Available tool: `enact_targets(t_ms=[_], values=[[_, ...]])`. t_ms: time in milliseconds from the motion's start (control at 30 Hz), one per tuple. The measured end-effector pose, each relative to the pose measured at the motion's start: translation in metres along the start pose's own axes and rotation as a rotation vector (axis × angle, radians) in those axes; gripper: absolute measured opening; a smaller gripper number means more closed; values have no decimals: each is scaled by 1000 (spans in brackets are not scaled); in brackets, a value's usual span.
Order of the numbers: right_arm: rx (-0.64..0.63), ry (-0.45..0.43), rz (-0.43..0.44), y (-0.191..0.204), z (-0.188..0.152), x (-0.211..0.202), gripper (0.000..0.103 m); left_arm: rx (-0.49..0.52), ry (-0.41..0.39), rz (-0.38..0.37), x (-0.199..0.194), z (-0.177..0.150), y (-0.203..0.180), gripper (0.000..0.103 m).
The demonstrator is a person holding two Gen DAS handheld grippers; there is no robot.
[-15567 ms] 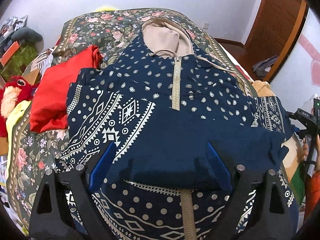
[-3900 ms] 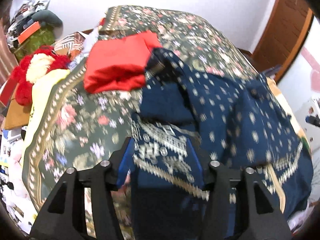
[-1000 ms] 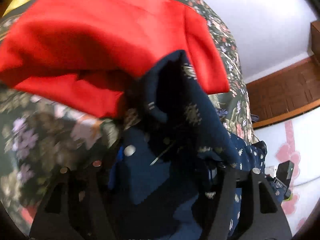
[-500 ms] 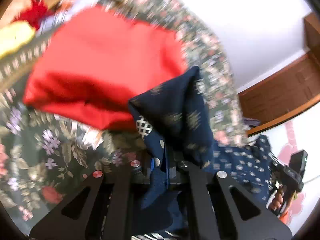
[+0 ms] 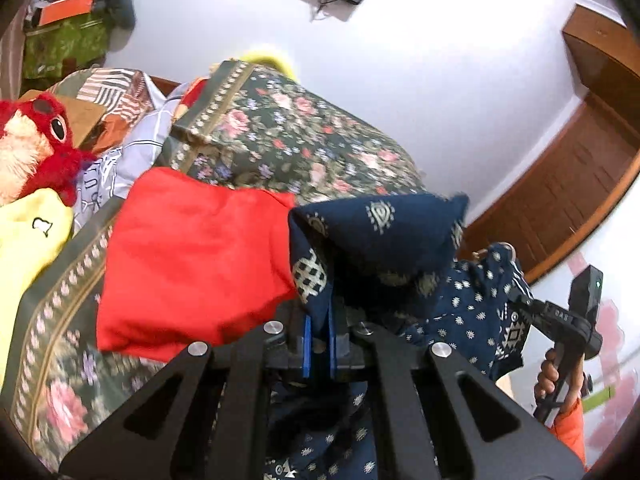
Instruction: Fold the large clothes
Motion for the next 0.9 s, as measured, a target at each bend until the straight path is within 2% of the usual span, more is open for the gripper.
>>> enact_targets(t_ms=[200,333,433,567,767,900], values=[[24,55,-144,-48,4,48,7,-34,88,109,75,9,32,5],[76,96,-188,-86,-6,64,7,-32,150,218,118,0,52,5],[82,116,-237,-104,-15,68,8,-63,197,236,137,-7,64,7],[40,129,-274,-102,-20,61,10,-79,194,242,135,-13,67,11],[-20,145,-316,-81,-24,31,13,41,172,327,100,-14,50,11],[-61,141,-318,-64,-28,14,13,115,161,333,72,-16,36,11]])
Point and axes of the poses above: each gripper's, at about its wrist camera, not at the fingertips, and x roughly the way its jaws point, y to its left, z to its top, the point moved 4 cm from there along x, roughly the way its jaws point, and after that the axes turned 12 degrees about z, right-handed, at the moved point
